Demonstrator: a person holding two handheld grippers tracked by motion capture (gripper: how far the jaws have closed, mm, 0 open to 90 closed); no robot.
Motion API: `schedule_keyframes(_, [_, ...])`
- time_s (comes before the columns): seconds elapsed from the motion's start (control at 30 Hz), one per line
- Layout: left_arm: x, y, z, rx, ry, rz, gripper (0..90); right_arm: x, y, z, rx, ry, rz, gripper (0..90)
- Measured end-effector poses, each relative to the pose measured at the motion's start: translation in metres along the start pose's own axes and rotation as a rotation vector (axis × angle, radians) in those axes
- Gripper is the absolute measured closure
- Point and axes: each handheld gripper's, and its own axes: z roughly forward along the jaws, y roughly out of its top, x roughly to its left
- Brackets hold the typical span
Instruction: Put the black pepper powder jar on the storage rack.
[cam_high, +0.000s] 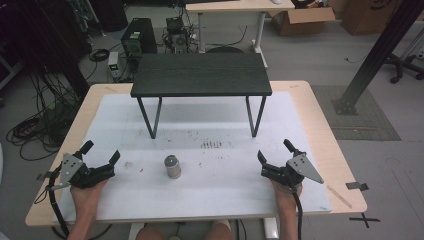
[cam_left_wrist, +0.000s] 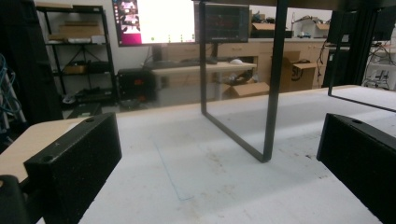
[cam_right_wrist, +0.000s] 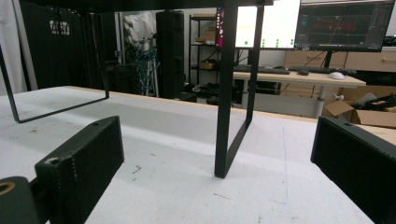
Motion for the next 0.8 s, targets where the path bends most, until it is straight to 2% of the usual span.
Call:
schedule_keyframes(0.17, [0.000,0.001,0.001,0.012,-0.003,0.000,0.2,0.000,0.000,0.000,0.000,0.000,0.000,2.2])
schedule_keyframes(0.27, [0.000,0.002,0.002,0.028,-0.006,0.027,0.2,0.000,0.000,0.000,0.001,0.001,0.000,2.2])
schedule_keyframes(0.47, [0.000,0.015,0.002,0.020,-0.037,0.035,0.2,0.000,0.000,0.000,0.002,0.001,-0.001,2.3])
schedule_keyframes(0.63, [0.002,0.028,0.000,0.015,-0.096,0.045,0.3,0.000,0.000,0.000,0.002,0.001,-0.003,2.3])
schedule_keyframes(0.73, [0.002,0.036,-0.001,0.013,-0.155,0.068,0.3,0.000,0.000,0.000,0.001,0.004,-0.001,2.3])
schedule_keyframes(0.77, [0.001,0.042,-0.001,0.018,-0.203,0.079,0.3,0.000,0.000,0.000,-0.001,0.005,-0.004,2.2])
schedule_keyframes(0.8, [0.001,0.042,-0.001,0.018,-0.203,0.079,0.3,0.000,0.000,0.000,-0.001,0.005,-0.004,2.2])
